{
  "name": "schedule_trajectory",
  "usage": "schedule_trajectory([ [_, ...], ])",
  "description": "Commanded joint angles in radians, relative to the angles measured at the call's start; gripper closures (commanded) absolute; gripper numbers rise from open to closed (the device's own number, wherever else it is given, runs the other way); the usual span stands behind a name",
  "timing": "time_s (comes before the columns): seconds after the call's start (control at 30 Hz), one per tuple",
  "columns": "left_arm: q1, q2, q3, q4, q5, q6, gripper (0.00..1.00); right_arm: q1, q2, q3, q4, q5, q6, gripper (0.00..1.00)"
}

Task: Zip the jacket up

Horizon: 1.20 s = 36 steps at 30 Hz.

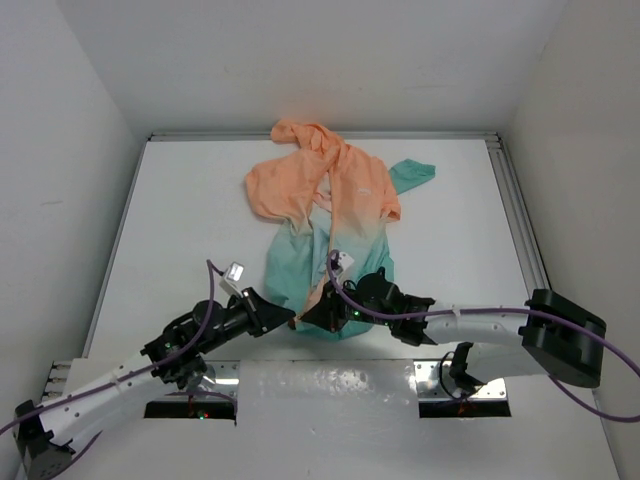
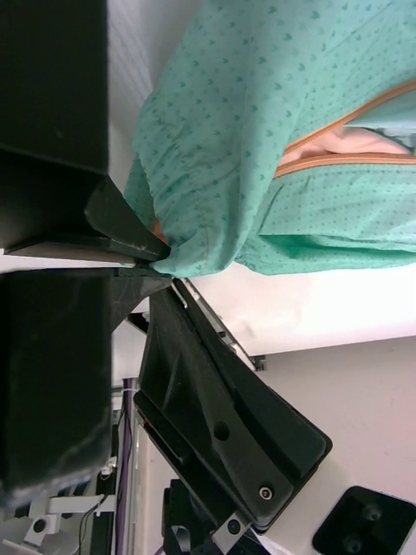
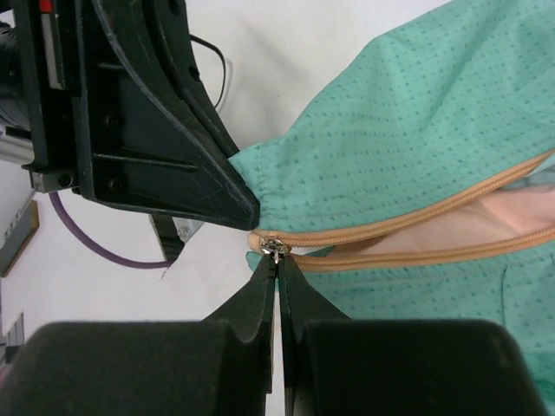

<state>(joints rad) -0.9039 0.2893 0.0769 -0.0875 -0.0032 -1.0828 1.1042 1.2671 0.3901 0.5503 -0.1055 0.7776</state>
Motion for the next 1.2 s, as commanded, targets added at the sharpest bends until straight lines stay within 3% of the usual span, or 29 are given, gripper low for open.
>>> schedule_trajectory([
  [0.0, -0.006, -0.065, 0.049, -0.044, -0.033, 0.037, 1.0, 0.008, -0.02, 0.076, -0.059, 0.064, -0.05, 1.0],
  [0.27, -0.006, -0.18, 0.139, -0.279, -0.038, 0.092, 1.0, 0.005, -0.014, 0.271, -0.364, 0.493, -0.191, 1.0],
  [0.53, -0.006, -0.203, 0.371, -0.467, -0.111, 0.17, 1.0, -0.069, 0.13, 0.507, -0.523, 0.74, -0.386, 1.0],
  [0.77, -0.006, -0.234, 0.748, -0.604, -0.377, 0.302, 1.0, -0.418, 0.288, 0.867, -0.676, 0.831, -0.42, 1.0],
  [0.9, -0.006, -0.265, 0.822, -0.653, -0.503, 0.297, 1.0, -0.59, 0.373, 1.038, -0.771, 0.9, -0.402, 1.0],
  [1.03, -0.006, -0.286, 0.831, -0.704, -0.593, 0.27, 1.0, -0.774, 0.373, 1.154, -0.874, 0.836, -0.289, 1.0],
  [1.17, -0.006, -0.306, 0.842, -0.753, -0.633, 0.259, 1.0, -0.84, 0.299, 1.162, -0.911, 0.793, -0.236, 1.0],
])
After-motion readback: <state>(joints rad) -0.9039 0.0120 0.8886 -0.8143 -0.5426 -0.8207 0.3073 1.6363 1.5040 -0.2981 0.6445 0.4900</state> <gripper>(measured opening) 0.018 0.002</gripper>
